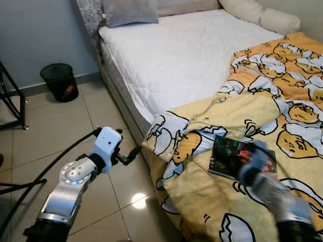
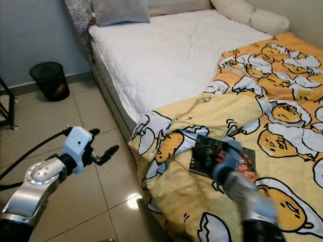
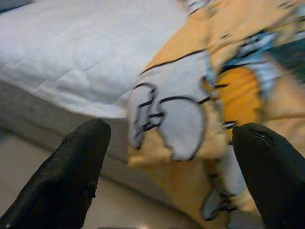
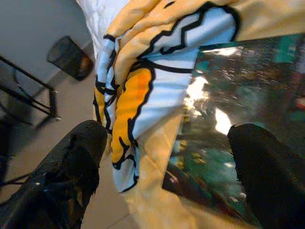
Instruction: Clean up the room
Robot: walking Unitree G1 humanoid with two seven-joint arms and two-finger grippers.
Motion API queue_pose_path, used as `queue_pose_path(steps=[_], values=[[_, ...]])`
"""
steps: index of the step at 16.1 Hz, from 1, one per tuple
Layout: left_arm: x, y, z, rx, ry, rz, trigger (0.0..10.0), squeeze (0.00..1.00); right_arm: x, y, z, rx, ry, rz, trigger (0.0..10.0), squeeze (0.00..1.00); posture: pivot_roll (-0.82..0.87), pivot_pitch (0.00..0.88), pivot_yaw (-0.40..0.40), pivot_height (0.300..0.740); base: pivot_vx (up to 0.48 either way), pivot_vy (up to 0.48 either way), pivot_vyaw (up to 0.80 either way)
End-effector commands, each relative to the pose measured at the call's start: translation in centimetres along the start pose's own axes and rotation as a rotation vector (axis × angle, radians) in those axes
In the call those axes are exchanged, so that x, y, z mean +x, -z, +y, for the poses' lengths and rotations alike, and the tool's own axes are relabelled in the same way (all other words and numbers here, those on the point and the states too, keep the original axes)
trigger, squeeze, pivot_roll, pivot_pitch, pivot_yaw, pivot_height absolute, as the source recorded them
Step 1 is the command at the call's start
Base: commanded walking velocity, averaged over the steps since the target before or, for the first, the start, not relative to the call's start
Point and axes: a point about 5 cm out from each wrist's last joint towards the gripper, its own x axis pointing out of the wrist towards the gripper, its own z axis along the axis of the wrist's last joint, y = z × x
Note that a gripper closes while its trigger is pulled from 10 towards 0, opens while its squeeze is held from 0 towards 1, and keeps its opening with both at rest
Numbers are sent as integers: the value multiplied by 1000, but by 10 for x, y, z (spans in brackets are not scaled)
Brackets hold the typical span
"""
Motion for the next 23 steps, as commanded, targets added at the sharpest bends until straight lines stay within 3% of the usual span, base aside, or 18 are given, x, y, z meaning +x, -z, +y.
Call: queue_pose_path(steps=[1,4,8,10,13,17,19,21,23], values=[[-1,-4,-3,7,63,-13,10000,1000,-6,-2,-7,40,-12,1,10000,1000,-22,0,-34,740,0,0,0],[-4,-1,-11,39,227,38,10000,1000,-21,4,-26,118,15,90,10000,1000,-33,0,-26,740,0,0,0],[-4,-3,-13,49,317,59,10000,1000,-31,20,-46,162,128,163,10000,1000,-44,0,-13,740,0,0,0],[-4,-4,-15,55,370,77,10000,1000,-28,27,-46,176,177,170,10000,0,-51,0,-5,740,0,0,0],[-6,-2,-16,73,393,99,10000,1000,-24,33,-45,216,211,170,10000,0,-56,0,-2,740,0,0,0],[-8,0,-17,72,411,115,10000,1000,-32,31,-42,245,153,161,10000,0,-61,0,-2,740,0,0,0],[-7,0,-18,68,420,123,10000,1000,-35,34,-56,234,153,192,10000,0,-61,0,-6,740,0,0,0],[-7,0,-19,66,424,123,10000,1000,-38,35,-60,236,157,193,10000,0,-61,0,-9,740,0,0,0],[-6,-2,-19,63,430,117,10000,1000,-34,31,-61,267,175,130,10000,0,-61,0,-9,740,0,0,0]])
